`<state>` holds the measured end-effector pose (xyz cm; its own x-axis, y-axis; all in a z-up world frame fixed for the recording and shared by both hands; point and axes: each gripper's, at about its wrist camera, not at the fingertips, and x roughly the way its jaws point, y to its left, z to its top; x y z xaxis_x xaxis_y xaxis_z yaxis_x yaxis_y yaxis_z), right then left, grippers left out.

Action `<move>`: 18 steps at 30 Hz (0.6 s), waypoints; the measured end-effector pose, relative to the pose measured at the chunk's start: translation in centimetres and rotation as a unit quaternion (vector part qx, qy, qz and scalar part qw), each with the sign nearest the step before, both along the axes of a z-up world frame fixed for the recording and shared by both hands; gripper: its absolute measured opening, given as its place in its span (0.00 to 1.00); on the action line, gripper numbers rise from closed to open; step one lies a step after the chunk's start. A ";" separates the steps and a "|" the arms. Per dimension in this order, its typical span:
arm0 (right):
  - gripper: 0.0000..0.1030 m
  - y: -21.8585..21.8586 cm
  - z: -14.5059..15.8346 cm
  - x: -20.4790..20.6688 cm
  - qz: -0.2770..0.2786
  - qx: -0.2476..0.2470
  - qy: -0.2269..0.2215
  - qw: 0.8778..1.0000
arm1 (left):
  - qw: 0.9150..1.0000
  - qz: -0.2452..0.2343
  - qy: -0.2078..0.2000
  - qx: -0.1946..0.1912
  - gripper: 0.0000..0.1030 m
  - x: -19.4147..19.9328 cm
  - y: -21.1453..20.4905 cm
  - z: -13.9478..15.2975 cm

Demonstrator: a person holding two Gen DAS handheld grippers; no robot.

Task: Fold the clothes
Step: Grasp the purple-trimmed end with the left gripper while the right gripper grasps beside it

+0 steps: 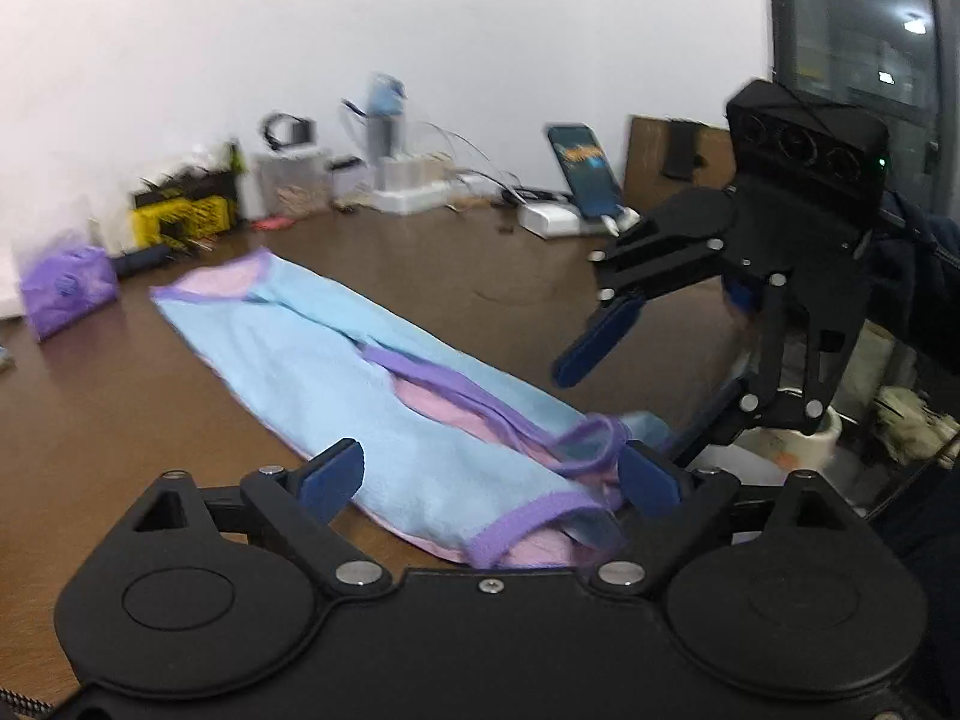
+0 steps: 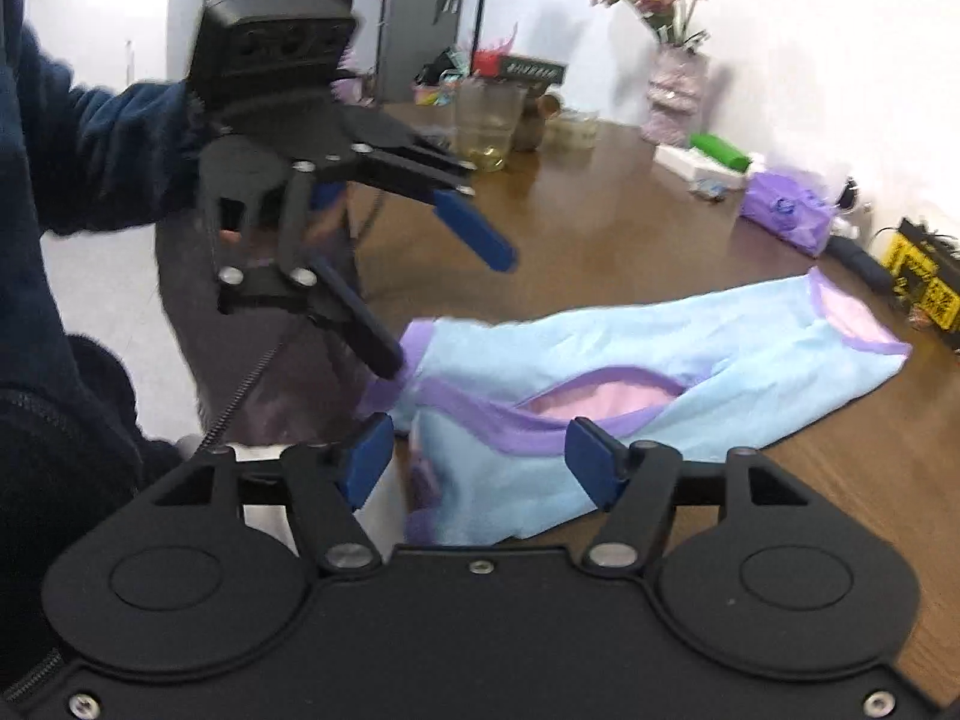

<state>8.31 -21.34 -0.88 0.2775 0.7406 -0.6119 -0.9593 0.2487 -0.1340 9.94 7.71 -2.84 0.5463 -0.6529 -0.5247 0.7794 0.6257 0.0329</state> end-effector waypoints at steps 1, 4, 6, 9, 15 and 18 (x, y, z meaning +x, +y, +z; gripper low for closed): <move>0.68 0.1 -0.2 -0.1 0.000 -0.004 -0.001 1.000 | 1.000 -0.017 -0.004 0.021 0.84 -0.1 -0.5 -0.6; 0.61 0.6 -1.4 -0.1 -0.001 -0.012 -0.009 1.000 | 0.998 -0.018 -0.022 0.058 0.70 -0.5 -1.5 -1.7; 0.58 0.3 -1.5 -0.2 0.000 -0.005 -0.009 1.000 | 0.998 -0.010 -0.016 0.054 0.64 -0.5 -1.6 -1.7; 0.31 0.1 -1.2 -0.8 0.005 0.006 0.006 1.000 | 0.999 -0.008 0.006 0.037 0.43 -0.8 -1.2 -1.1; 0.15 0.4 0.0 -1.0 0.004 0.007 -0.007 1.000 | 0.998 -0.031 -0.012 0.051 0.14 -0.9 -1.0 0.8; 0.15 0.3 1.7 -0.1 0.001 0.019 -0.043 0.999 | 0.999 -0.012 -0.024 0.026 0.13 1.6 -0.9 2.3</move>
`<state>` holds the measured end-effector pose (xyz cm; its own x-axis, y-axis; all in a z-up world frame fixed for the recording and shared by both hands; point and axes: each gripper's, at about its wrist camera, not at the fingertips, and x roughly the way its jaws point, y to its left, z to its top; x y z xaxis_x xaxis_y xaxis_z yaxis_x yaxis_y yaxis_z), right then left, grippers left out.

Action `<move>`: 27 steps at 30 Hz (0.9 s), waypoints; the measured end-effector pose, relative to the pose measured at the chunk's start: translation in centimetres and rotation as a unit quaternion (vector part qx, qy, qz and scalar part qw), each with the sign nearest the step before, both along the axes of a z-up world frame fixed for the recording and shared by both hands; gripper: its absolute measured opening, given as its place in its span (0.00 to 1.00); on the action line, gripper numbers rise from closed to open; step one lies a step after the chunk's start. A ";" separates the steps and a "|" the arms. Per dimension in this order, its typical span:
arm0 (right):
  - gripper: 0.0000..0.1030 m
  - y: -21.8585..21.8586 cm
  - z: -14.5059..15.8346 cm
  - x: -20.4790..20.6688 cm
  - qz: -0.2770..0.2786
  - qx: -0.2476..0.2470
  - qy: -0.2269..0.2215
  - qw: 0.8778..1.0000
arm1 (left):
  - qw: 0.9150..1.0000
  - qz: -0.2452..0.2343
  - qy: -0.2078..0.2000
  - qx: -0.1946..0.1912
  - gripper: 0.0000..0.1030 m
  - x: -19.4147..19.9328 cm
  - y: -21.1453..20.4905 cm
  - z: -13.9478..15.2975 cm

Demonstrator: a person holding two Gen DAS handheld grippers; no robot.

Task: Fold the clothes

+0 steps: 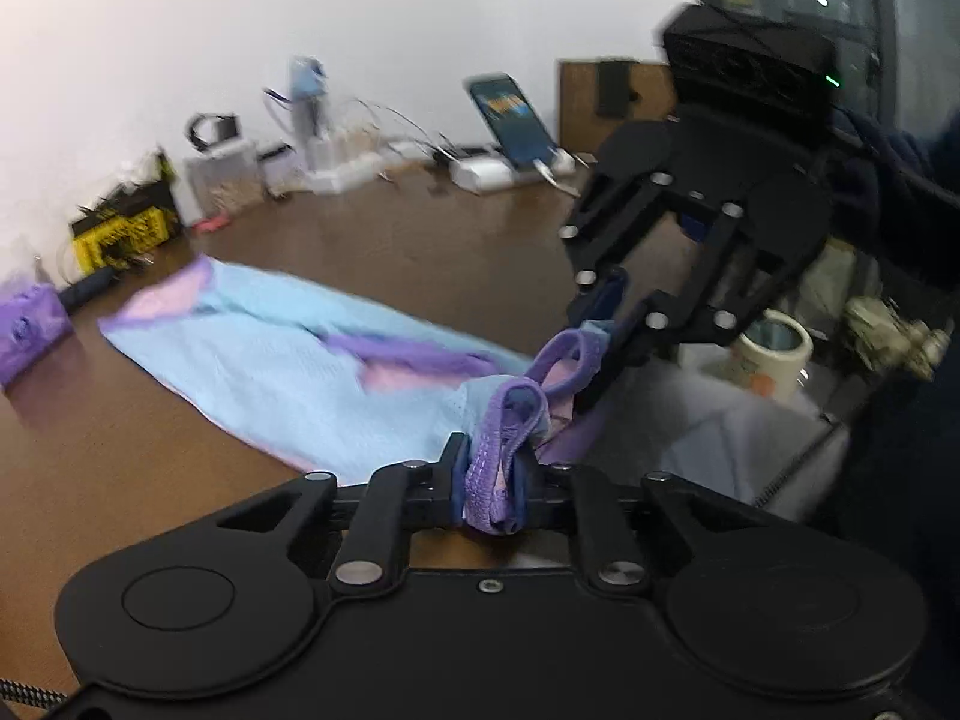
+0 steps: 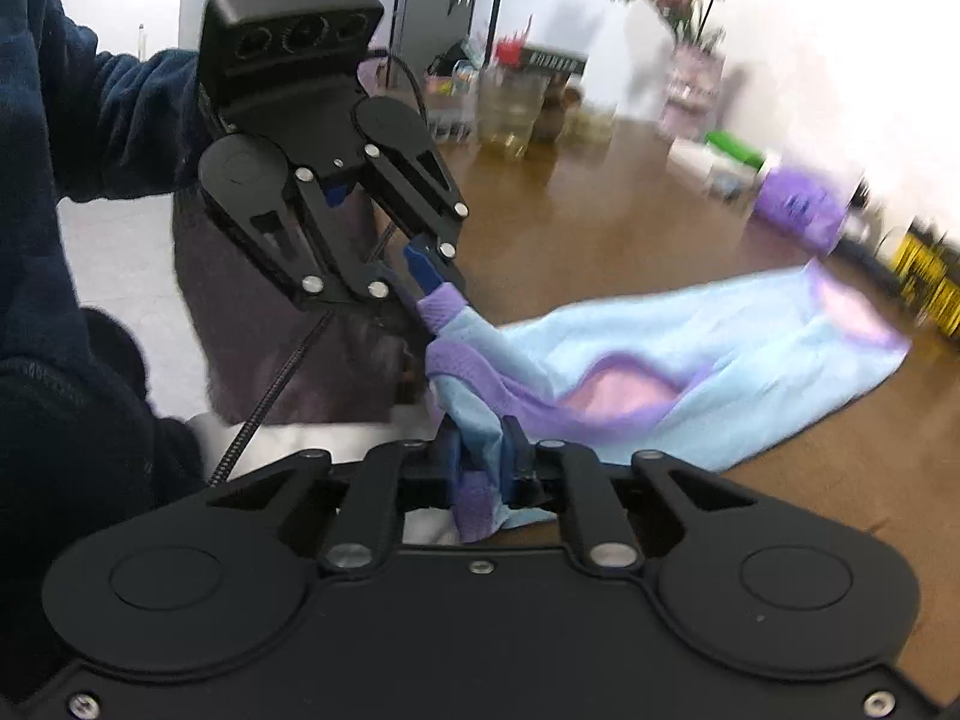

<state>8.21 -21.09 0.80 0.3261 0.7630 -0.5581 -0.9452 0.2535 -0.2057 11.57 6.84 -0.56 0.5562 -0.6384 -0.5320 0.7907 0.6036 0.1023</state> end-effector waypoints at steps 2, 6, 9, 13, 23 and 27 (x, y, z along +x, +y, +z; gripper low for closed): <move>0.15 0.2 0.9 1.4 -0.010 0.004 -0.019 1.000 | 1.000 0.015 -0.009 -0.008 0.13 1.1 0.0 0.7; 0.15 0.9 2.8 6.0 -0.034 0.013 -0.044 0.998 | 0.999 0.047 -0.019 -0.021 0.13 4.2 0.0 2.2; 0.15 1.9 3.3 10.2 -0.044 0.011 -0.035 0.998 | 0.997 0.068 -0.019 -0.030 0.13 7.2 0.1 3.1; 0.15 3.0 2.6 14.8 -0.047 0.000 -0.012 0.999 | 0.995 0.094 0.002 -0.037 0.13 11.4 0.0 3.1; 0.51 3.6 -1.6 21.4 -0.089 -0.006 0.051 0.995 | 0.982 0.168 0.073 -0.035 0.39 17.7 -1.0 0.3; 0.74 1.7 -0.2 21.0 -0.130 0.034 0.009 0.991 | 0.975 0.203 0.082 -0.030 0.63 18.4 -1.1 -0.3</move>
